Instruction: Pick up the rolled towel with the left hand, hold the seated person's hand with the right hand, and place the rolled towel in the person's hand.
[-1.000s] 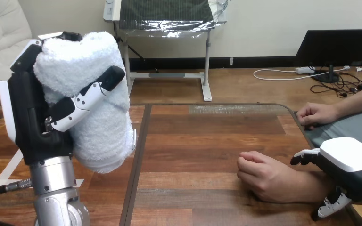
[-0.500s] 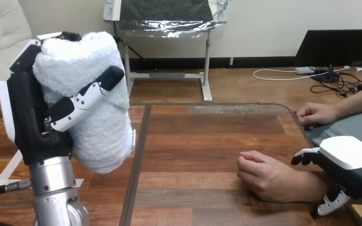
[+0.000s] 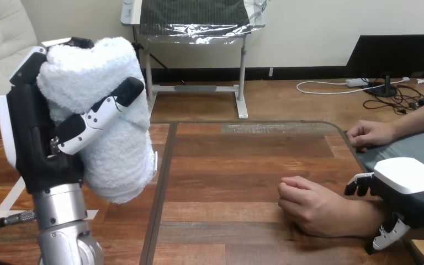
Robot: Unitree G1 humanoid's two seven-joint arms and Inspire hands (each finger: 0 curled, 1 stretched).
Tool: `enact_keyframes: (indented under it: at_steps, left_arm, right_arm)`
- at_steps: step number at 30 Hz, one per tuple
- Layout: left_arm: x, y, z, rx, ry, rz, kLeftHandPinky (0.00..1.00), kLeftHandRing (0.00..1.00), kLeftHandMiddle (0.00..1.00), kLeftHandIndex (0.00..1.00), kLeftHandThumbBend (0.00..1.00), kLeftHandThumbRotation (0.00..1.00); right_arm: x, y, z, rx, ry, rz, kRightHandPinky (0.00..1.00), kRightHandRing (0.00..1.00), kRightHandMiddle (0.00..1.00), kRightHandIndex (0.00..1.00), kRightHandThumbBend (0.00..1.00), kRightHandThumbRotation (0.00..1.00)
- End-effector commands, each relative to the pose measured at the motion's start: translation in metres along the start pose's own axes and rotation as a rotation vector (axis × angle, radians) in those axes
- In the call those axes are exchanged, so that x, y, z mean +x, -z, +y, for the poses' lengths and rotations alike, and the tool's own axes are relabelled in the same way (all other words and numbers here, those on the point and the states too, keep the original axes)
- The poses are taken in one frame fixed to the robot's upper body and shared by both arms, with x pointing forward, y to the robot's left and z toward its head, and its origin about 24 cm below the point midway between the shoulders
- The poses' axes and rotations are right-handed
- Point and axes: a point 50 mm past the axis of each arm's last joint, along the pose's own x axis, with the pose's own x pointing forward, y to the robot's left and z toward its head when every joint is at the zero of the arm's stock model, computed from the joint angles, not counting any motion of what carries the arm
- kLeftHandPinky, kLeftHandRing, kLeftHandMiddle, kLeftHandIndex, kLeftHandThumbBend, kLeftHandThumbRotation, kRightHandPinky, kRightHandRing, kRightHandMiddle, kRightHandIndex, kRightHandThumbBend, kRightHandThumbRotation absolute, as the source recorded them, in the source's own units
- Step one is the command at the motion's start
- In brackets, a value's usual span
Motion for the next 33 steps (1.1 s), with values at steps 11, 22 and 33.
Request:
enact_keyframes:
  at_steps: [11, 22, 33]
  left_arm:
    - [0.010, -0.009, -0.006, -0.032, 0.008, -0.066, 0.23, 0.30, 0.37, 0.39, 0.61, 0.00]
    - [0.009, -0.010, -0.004, -0.029, 0.005, -0.072, 0.24, 0.30, 0.37, 0.39, 0.61, 0.00]
    - [0.010, -0.010, -0.004, -0.015, -0.002, -0.078, 0.24, 0.30, 0.37, 0.39, 0.62, 0.00]
  right_arm:
    - [0.005, 0.015, -0.009, -0.014, -0.050, 0.092, 0.49, 0.65, 0.69, 0.69, 0.96, 0.04]
    - [0.007, 0.015, -0.003, 0.007, -0.072, 0.089, 0.42, 0.57, 0.63, 0.64, 0.97, 0.02]
    - [0.007, 0.013, 0.001, 0.014, -0.098, 0.097, 0.40, 0.54, 0.61, 0.63, 0.97, 0.04]
